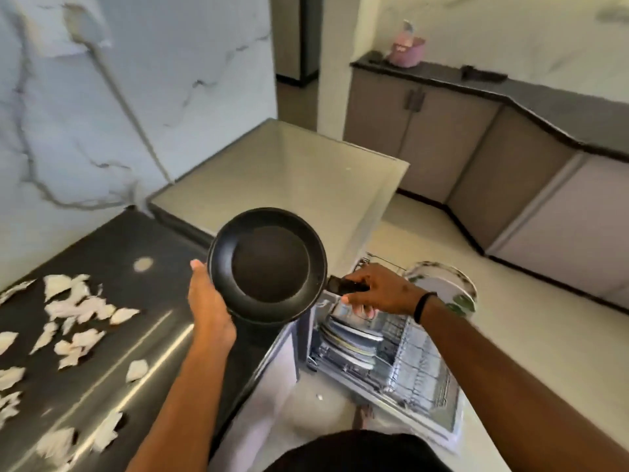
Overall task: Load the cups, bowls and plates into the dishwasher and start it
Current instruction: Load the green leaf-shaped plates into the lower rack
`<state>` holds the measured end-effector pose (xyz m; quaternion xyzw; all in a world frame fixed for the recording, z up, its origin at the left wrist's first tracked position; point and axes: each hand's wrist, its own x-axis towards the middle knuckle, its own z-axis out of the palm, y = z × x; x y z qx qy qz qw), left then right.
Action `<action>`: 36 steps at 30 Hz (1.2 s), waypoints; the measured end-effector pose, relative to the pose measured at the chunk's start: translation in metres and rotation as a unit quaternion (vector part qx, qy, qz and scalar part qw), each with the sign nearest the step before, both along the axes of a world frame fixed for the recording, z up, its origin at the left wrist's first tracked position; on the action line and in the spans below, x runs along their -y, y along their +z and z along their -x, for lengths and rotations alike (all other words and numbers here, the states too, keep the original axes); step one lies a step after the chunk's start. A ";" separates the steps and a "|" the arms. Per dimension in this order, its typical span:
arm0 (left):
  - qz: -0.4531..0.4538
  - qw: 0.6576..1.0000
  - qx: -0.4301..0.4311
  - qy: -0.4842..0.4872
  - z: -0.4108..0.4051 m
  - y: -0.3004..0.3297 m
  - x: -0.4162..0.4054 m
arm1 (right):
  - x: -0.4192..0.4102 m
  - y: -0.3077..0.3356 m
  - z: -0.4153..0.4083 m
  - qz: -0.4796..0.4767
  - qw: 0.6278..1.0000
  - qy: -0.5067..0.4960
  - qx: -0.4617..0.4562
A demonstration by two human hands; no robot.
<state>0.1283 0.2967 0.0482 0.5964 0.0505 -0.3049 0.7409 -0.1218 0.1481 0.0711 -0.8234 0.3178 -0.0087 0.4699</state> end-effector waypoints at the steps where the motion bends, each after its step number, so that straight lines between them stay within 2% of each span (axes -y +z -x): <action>1: -0.007 1.000 0.010 -0.028 0.016 0.002 0.010 | 0.005 -0.003 0.018 0.006 1.000 -0.021 -0.008; 7: 0.019 0.978 0.062 -0.200 0.128 0.011 0.084 | 0.045 -0.032 0.133 0.037 0.987 -0.150 -0.055; 11: -0.018 0.950 0.095 -0.296 0.192 -0.003 0.136 | 0.081 -0.051 0.202 0.058 0.967 -0.239 -0.075; 13: -0.038 0.936 0.087 -0.339 0.220 -0.016 0.169 | 0.101 -0.063 0.240 0.063 0.955 -0.281 -0.075; 17: -0.086 0.914 0.020 -0.396 0.274 -0.039 0.225 | 0.132 -0.094 0.294 0.075 0.928 -0.355 -0.081; 23: -0.195 0.904 -0.013 -0.381 0.319 -0.103 0.275 | 0.163 -0.160 0.325 0.050 0.904 -0.404 -0.133; 29: -0.267 0.895 -0.095 -0.344 0.309 -0.200 0.307 | 0.182 -0.252 0.318 -0.058 0.898 -0.406 -0.162; 32: -0.304 0.884 -0.096 -0.343 0.303 -0.260 0.328 | 0.193 -0.308 0.308 -0.096 0.890 -0.415 -0.163; 36: -0.341 0.858 -0.062 -0.380 0.301 -0.340 0.365 | 0.221 -0.383 0.297 -0.074 0.880 -0.438 -0.169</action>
